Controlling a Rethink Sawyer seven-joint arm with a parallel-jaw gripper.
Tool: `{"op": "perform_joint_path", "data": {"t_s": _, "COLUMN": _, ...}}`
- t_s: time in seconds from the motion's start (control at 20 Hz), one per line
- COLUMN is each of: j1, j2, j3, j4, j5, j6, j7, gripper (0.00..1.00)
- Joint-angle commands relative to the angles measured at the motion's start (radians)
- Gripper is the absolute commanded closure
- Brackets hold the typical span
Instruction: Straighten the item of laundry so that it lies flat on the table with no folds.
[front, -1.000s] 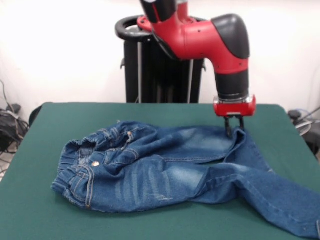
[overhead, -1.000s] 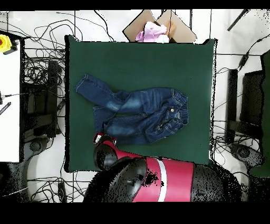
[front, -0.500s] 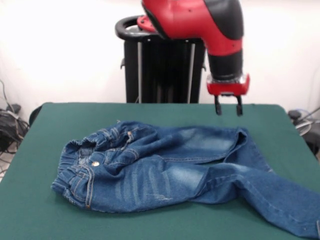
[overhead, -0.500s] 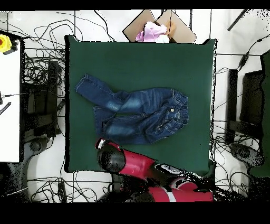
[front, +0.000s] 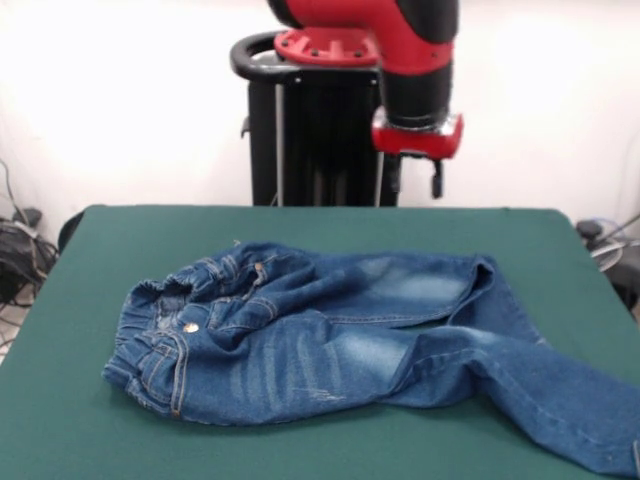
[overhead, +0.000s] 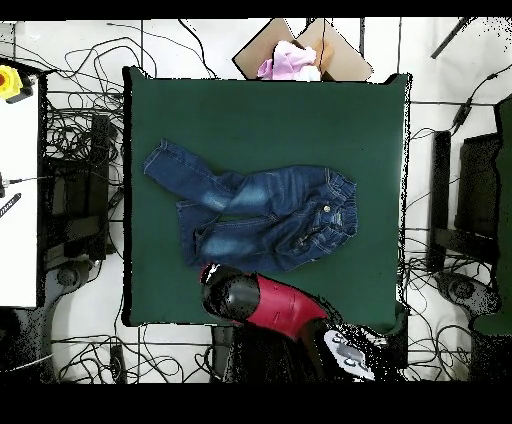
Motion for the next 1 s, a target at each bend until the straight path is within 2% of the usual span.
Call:
{"op": "perform_joint_path", "data": {"t_s": 0.05, "j1": 0.110, "j2": 0.147, "j3": -0.276, "j4": -0.247, "j5": -0.069, "j6": -0.195, "j7": 0.138, "gripper": 0.00}}
{"op": "perform_joint_path", "data": {"t_s": 0.15, "j1": 0.131, "j2": 0.204, "j3": -0.321, "j4": -0.271, "j5": -0.062, "j6": -0.270, "j7": 0.155, "gripper": 0.00}}
{"op": "perform_joint_path", "data": {"t_s": 0.35, "j1": 0.143, "j2": 0.258, "j3": -0.358, "j4": -0.290, "j5": -0.043, "j6": -0.347, "j7": 0.141, "gripper": 0.00}}
{"op": "perform_joint_path", "data": {"t_s": 0.7, "j1": 0.137, "j2": 0.280, "j3": -0.403, "j4": -0.310, "j5": -0.030, "j6": -0.351, "j7": 0.080, "gripper": 0.00}}
{"op": "perform_joint_path", "data": {"t_s": 1.0, "j1": 0.065, "j2": 0.314, "j3": -0.426, "j4": -0.382, "j5": -0.122, "j6": -0.310, "j7": -0.005, "gripper": 0.00}}
